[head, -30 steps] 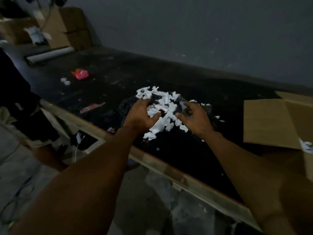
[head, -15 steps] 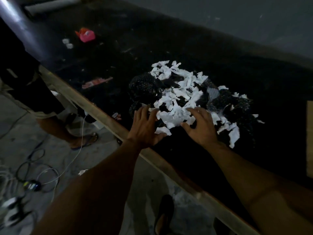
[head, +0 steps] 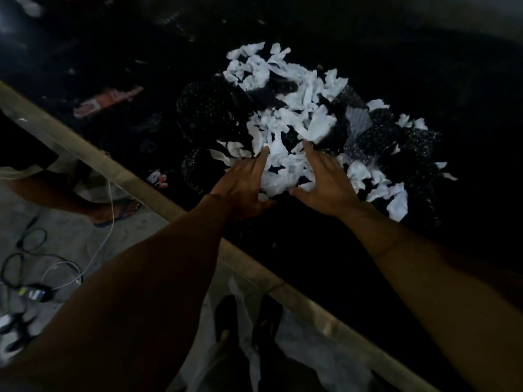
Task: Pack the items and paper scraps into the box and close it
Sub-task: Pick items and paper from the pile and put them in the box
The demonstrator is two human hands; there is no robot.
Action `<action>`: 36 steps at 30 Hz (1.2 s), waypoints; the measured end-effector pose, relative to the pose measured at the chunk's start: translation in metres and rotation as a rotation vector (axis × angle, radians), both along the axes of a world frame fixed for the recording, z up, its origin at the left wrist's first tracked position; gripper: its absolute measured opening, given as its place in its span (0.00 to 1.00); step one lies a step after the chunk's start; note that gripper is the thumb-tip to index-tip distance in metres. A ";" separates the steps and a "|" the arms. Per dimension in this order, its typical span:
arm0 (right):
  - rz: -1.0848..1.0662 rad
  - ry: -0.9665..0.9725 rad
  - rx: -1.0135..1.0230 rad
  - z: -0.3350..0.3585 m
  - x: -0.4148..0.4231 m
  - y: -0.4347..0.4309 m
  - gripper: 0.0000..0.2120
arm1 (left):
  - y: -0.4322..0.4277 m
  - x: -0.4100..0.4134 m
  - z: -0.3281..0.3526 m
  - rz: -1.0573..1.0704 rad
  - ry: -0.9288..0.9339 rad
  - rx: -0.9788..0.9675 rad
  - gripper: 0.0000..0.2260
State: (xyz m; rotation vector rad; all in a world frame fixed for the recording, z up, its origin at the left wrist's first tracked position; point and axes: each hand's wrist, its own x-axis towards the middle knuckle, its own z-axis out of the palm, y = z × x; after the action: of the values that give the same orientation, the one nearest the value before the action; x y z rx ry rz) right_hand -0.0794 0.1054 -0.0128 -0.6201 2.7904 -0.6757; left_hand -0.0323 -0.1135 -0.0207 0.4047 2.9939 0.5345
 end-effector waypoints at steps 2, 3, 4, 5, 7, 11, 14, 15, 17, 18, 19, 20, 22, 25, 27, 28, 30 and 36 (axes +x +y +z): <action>0.002 0.041 0.028 -0.002 -0.003 -0.003 0.46 | 0.000 -0.002 -0.003 -0.014 0.097 0.009 0.46; 0.006 0.067 0.039 -0.003 -0.004 -0.004 0.44 | 0.000 -0.003 -0.006 -0.023 0.128 0.008 0.44; 0.011 0.097 0.051 -0.004 -0.004 -0.005 0.41 | 0.000 -0.005 -0.009 -0.037 0.140 0.010 0.42; 0.016 0.126 0.064 -0.006 -0.003 -0.005 0.38 | 0.000 -0.007 -0.012 -0.060 0.146 0.015 0.40; 0.013 0.160 0.062 -0.007 -0.001 -0.006 0.33 | 0.000 -0.009 -0.017 -0.106 0.169 0.039 0.36; -0.042 0.159 -0.011 -0.010 0.004 0.000 0.27 | -0.002 -0.010 -0.028 -0.125 0.237 0.110 0.26; -0.091 0.139 -0.073 -0.019 0.007 0.006 0.21 | -0.002 -0.014 -0.034 -0.126 0.236 0.098 0.20; -0.110 0.122 -0.089 -0.022 0.008 0.008 0.20 | -0.001 -0.016 -0.035 -0.128 0.247 0.067 0.17; -0.144 0.137 -0.110 -0.027 0.008 0.009 0.19 | 0.001 -0.017 -0.034 -0.080 0.225 0.065 0.14; -0.163 0.154 -0.125 -0.029 0.009 0.008 0.18 | 0.002 -0.015 -0.033 -0.049 0.202 0.083 0.14; -0.186 0.173 -0.139 -0.030 0.009 0.006 0.17 | 0.002 -0.014 -0.033 -0.026 0.185 0.100 0.16; -0.209 0.185 -0.146 -0.031 0.010 0.005 0.17 | 0.002 -0.013 -0.033 -0.014 0.174 0.113 0.16; -0.234 0.183 -0.166 -0.028 0.013 0.003 0.18 | 0.001 -0.011 -0.034 -0.012 0.170 0.141 0.17; -0.274 0.075 -0.271 -0.018 0.017 0.003 0.23 | 0.001 -0.012 -0.033 -0.010 0.208 0.255 0.17; -0.255 0.030 -0.276 -0.013 0.017 0.002 0.29 | -0.001 -0.013 -0.031 -0.012 0.223 0.337 0.19; -0.241 0.051 -0.245 -0.013 0.017 0.002 0.31 | -0.002 -0.013 -0.029 -0.026 0.217 0.361 0.21; -0.224 0.093 -0.164 -0.016 0.017 0.001 0.32 | -0.001 -0.015 -0.027 -0.035 0.173 0.350 0.24; -0.171 0.172 0.050 -0.005 0.032 0.004 0.35 | 0.013 -0.015 -0.034 0.073 0.152 0.164 0.22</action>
State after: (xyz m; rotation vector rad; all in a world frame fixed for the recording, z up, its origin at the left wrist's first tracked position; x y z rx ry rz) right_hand -0.0475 0.1099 -0.0183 -0.4541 3.0363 -0.6079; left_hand -0.0475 -0.1003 -0.0550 0.3632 3.1308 0.7951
